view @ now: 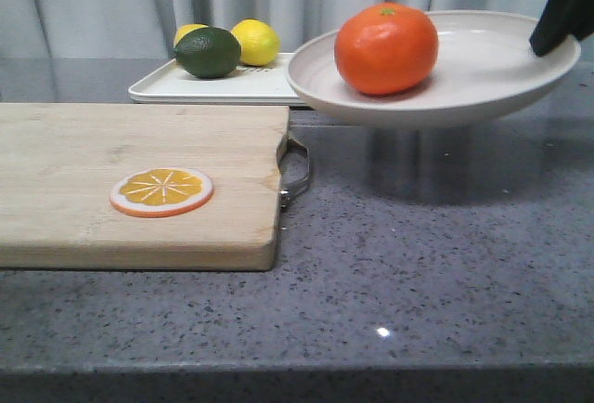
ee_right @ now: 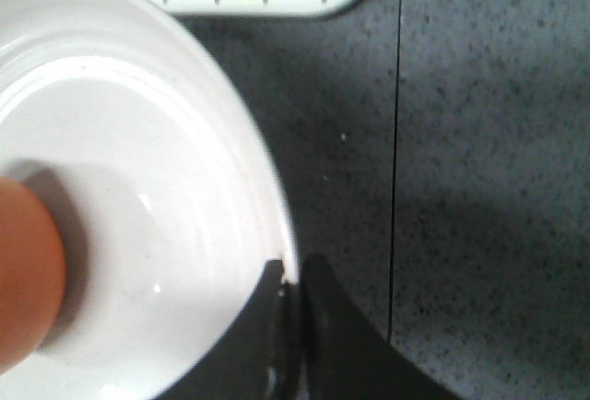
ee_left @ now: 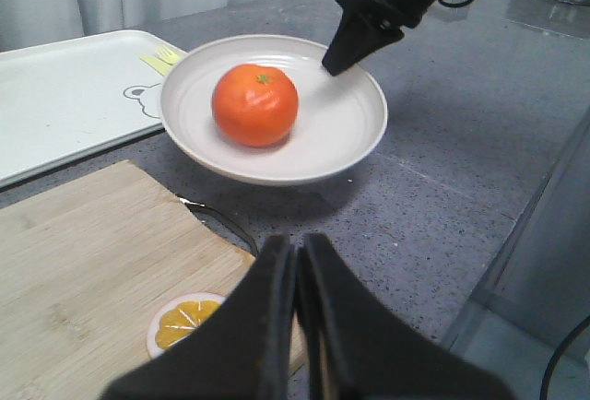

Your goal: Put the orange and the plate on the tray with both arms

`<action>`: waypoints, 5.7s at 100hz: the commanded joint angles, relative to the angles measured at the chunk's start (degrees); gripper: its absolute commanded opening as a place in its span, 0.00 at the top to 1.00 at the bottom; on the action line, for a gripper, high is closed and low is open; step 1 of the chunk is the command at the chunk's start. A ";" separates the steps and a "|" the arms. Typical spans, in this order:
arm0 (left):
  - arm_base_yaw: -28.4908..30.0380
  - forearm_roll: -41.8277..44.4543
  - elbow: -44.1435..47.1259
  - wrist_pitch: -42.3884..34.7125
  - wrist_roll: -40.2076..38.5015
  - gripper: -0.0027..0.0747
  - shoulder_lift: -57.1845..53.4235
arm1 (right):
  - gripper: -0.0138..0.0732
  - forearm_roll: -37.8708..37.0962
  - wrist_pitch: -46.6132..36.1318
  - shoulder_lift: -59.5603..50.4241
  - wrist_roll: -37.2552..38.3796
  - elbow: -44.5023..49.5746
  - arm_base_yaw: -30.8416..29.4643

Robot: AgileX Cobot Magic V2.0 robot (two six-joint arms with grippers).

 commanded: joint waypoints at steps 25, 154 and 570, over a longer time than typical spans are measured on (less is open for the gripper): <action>-0.16 -0.24 -1.43 -4.41 0.19 0.99 0.08 | 0.90 4.59 2.47 11.23 -3.13 -19.46 -0.03; -0.16 -0.37 -1.43 -3.95 0.19 0.99 0.08 | 0.90 16.49 10.97 52.62 -4.38 -71.32 -3.06; -0.16 -0.74 -1.43 0.59 0.19 0.99 0.08 | 0.92 3.14 -23.19 -59.74 -20.82 31.89 5.20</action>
